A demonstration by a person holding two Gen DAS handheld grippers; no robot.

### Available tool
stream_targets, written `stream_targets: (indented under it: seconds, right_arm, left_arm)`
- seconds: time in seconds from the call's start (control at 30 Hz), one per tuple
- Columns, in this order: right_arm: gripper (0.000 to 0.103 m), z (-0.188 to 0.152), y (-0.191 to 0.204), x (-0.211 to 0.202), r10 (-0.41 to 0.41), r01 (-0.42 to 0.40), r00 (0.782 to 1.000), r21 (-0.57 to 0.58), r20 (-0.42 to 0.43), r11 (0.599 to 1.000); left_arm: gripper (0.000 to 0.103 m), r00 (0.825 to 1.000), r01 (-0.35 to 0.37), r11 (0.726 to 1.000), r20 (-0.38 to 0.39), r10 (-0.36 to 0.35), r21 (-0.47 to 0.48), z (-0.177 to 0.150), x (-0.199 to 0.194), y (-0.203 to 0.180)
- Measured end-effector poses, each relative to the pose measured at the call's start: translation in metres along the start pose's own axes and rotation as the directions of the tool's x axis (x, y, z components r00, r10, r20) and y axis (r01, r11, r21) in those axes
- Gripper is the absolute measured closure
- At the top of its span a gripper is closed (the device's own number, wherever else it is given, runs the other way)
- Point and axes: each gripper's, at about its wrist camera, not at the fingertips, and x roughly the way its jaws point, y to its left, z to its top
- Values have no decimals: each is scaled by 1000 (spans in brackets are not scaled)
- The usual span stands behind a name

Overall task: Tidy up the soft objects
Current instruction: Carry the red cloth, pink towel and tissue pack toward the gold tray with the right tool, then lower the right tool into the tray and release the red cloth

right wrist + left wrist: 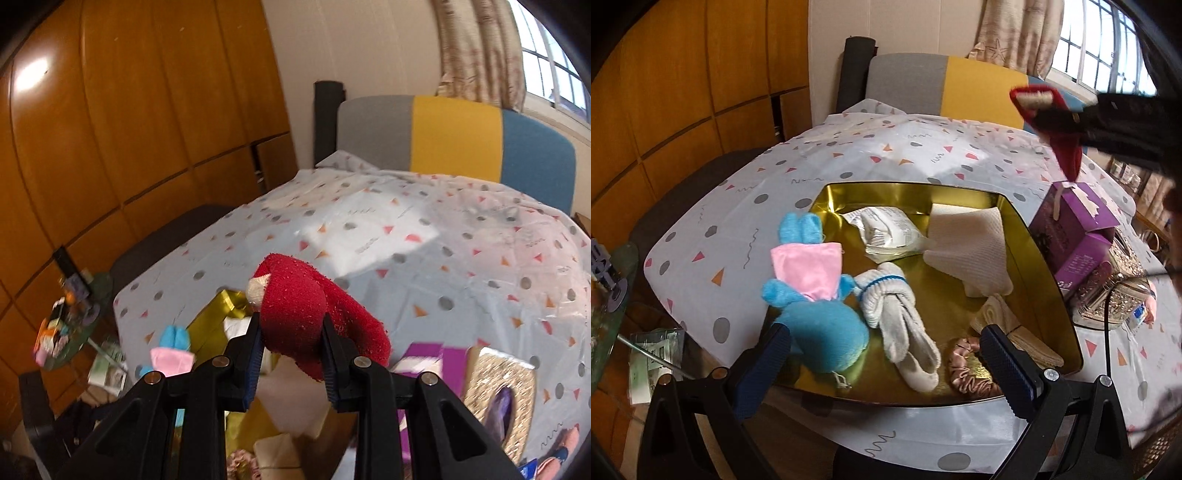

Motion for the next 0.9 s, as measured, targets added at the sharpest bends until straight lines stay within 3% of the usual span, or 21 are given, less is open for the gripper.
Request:
stream_targets:
  seconds: [0.27,0.53,0.9]
  right_arm:
    - [75,-45,24,7,65,-69,995,-43,-79,997]
    - [75,-83,34,5,94,-103,985,-57,-144,993]
    - [75,-128,48,-3,157,-184,951,-80,-266,980]
  left_arm:
    - [0,999,-49,998,13,49,-28,3,-1,14]
    - [0,998,-55,998,3,55,-44,2,2,20]
    - [0,999,-52,996,-10,51,-69,2,7,28]
